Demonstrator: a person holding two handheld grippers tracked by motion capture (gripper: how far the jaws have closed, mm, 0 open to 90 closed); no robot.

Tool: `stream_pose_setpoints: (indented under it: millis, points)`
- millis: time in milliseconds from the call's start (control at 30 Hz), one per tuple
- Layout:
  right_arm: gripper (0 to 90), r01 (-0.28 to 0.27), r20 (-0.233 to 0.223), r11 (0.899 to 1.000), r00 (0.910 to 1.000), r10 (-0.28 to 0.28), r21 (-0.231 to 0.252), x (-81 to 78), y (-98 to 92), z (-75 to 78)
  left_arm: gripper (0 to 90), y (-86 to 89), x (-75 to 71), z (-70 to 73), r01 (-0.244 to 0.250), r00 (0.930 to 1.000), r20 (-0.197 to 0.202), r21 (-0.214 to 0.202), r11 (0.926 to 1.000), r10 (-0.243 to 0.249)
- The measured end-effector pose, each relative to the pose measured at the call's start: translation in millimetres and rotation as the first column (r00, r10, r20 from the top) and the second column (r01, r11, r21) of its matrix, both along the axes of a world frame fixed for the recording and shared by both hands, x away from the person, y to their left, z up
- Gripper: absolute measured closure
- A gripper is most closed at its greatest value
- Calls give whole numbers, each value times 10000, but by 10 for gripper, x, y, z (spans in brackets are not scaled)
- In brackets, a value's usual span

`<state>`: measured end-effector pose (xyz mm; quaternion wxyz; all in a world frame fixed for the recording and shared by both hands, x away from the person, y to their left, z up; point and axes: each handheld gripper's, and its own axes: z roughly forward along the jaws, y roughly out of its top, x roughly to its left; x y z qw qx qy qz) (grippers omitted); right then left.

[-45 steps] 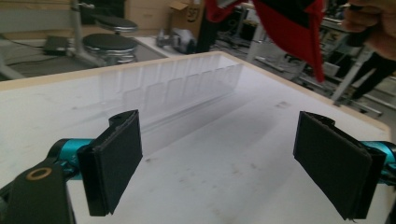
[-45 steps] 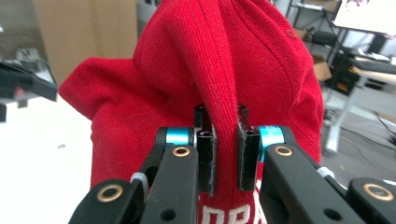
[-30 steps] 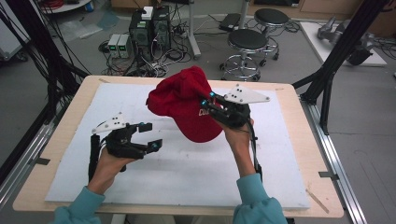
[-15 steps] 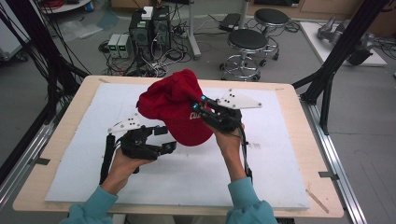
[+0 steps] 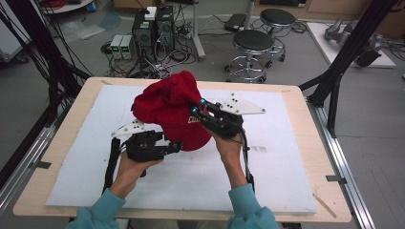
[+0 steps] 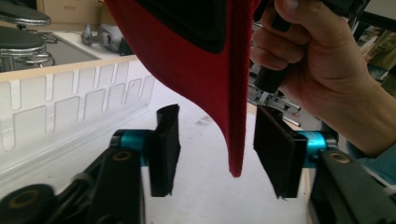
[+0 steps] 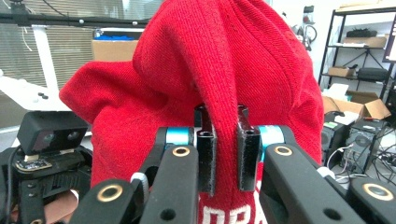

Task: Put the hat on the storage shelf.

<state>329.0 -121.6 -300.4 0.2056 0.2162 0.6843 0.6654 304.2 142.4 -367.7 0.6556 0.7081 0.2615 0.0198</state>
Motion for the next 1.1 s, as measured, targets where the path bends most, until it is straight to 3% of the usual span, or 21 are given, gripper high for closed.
stream_pose_setpoints:
  millis: [67, 100, 133, 200, 300, 600, 667, 767, 933, 1000, 1033, 1100]
  points:
    - [822, -30, 1, 10000, 10000, 30, -26, -1, 11, -3, 634, -8, -13, -2, 79, 9999, -65, 107, 9999, -78]
    - [822, -47, -7, 10000, 10000, 47, -26, -2, 17, -5, 681, 21, 71, -1, 338, 9935, 1069, 617, 9975, -402]
    - [822, -61, -12, 10000, 10000, 61, -53, -3, 22, -5, 722, 14, 65, 0, 403, 9920, 1169, 608, 9973, -473]
    - [822, -98, 25, 9999, 9999, 99, -140, -4, 33, -9, 792, 8, 47, 8, 417, 9921, 1160, 602, 9973, -485]
    - [822, -164, 11, 9997, 9999, 165, -164, 5, 33, -16, 827, 17, 69, 10, 552, 9912, 1171, 593, 9967, -618]
    - [789, -398, 69, 9985, 9992, 400, -384, 31, 41, -38, 850, 42, 62, 19, 457, 9929, 1059, 842, 9954, -546]
    - [705, -459, 95, 9978, 9989, 464, -476, 37, 43, -40, 851, 43, 55, 18, 369, 9938, 1005, 979, 9945, -467]
    - [474, -420, 42, 9975, 9991, 423, -561, 42, 60, -39, 852, 42, 50, 16, 250, 9946, 977, 977, 9949, -345]
    - [132, 346, -167, 9948, 9992, -364, -956, 31, 79, -40, 852, 77, 31, 37, -163, 9946, 1034, 900, 9958, 69]
    - [96, 649, -415, 9913, 9967, -700, -1142, 29, 50, -42, 852, 112, 39, 45, -407, 9944, 1009, 940, 9947, 312]
    - [96, 662, -448, 9902, 9964, -722, -1228, 27, 33, -42, 852, 146, 74, 55, -493, 9894, 1410, 1112, 9926, 334]
    - [46, 731, -383, 9841, 9960, -802, -1617, 8, -15, -37, 852, 185, 99, 77, -780, 9868, 1507, 1232, 9893, 590]
